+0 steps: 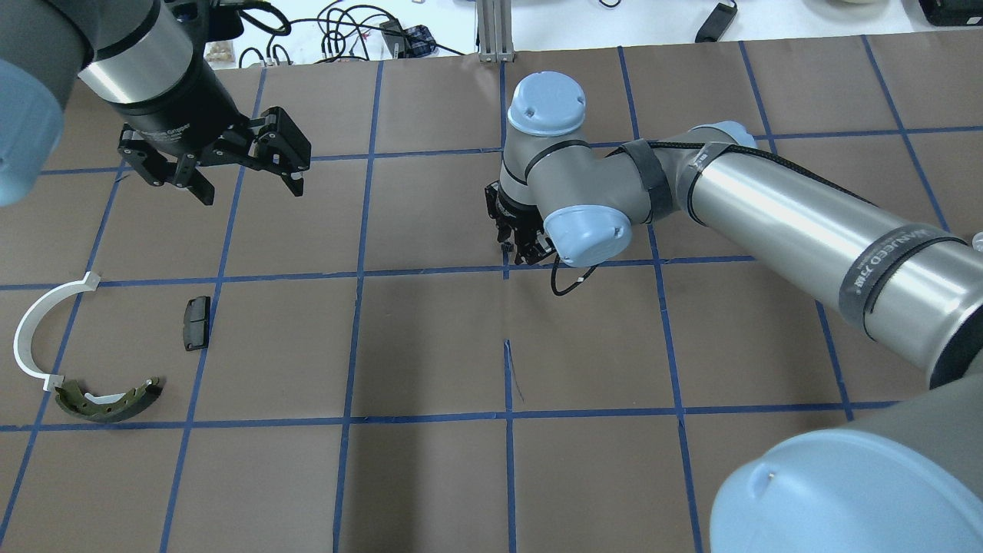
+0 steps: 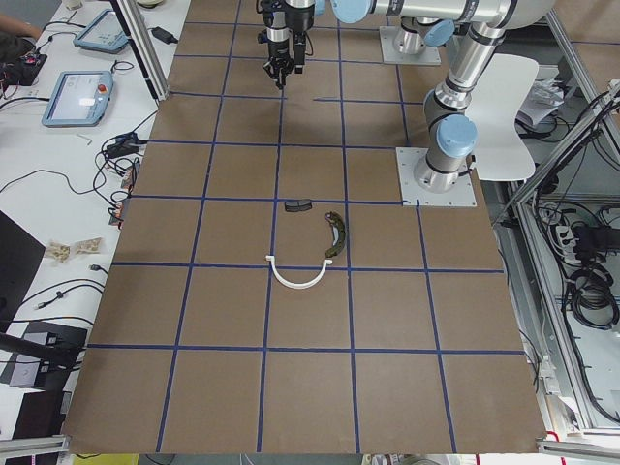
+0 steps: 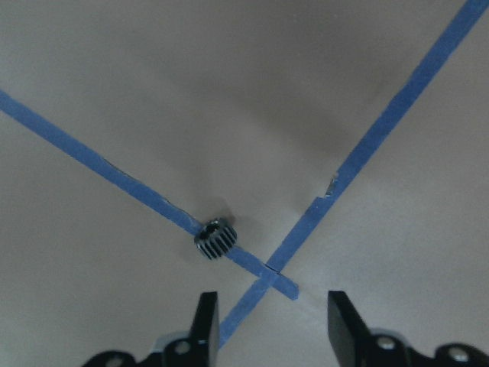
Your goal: Place bearing gear from tray to pile
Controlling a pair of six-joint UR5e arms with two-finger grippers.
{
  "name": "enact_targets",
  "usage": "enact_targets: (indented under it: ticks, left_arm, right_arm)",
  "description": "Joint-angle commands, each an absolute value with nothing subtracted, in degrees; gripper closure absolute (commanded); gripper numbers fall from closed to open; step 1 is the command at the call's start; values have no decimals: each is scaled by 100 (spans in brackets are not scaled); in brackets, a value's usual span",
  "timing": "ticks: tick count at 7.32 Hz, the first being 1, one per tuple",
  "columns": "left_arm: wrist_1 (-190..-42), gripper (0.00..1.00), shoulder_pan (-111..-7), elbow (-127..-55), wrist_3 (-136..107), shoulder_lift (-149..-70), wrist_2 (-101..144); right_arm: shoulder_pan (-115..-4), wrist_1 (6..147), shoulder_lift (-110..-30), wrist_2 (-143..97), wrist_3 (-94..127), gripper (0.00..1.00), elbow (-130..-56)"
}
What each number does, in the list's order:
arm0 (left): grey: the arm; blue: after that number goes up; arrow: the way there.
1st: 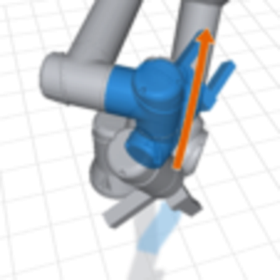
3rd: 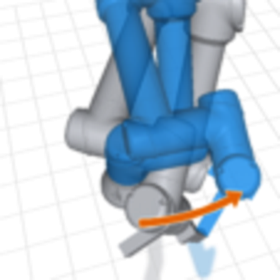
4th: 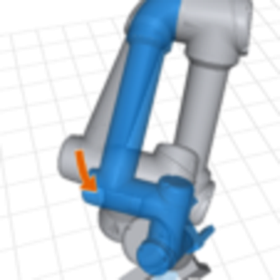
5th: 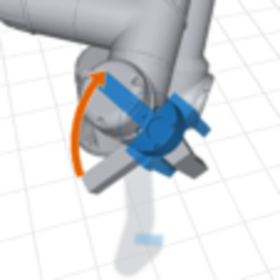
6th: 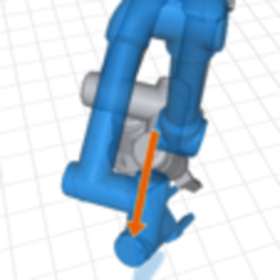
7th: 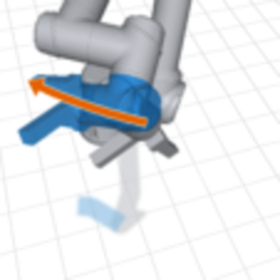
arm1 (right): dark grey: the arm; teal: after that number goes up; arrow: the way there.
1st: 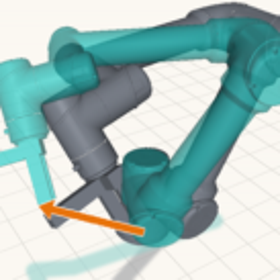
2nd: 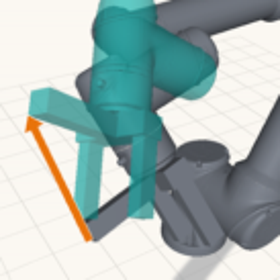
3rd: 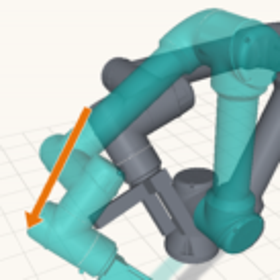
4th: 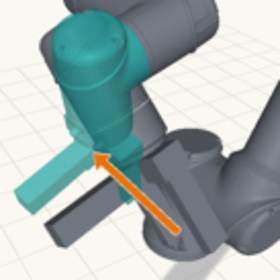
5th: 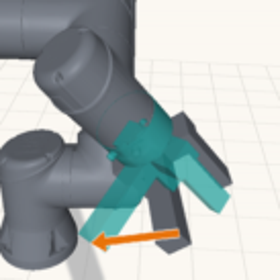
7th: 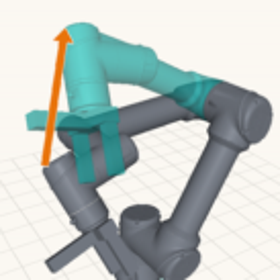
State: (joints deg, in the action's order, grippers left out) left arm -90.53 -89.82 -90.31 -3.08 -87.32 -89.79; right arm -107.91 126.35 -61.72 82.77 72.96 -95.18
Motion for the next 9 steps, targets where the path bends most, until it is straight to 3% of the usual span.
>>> enact_targets:
  ticks: [1, 5, 9]
  left_arm:
    - [-9053, 0, -8982, -9026, -325, -8736, -8983]
    - [-8277, 0, -9446, -8877, -1062, -9244, -8930]
    - [-7106, 0, -10299, -8685, -2834, -10578, -8921]
  right_arm:
    - [-10636, 12560, -6309, 8715, 6632, 0, -9501]
    - [-8471, 11219, -7494, 9272, 2342, 0, -9536]
    - [-5534, 11030, -7594, 9596, -2099, 0, -9501]
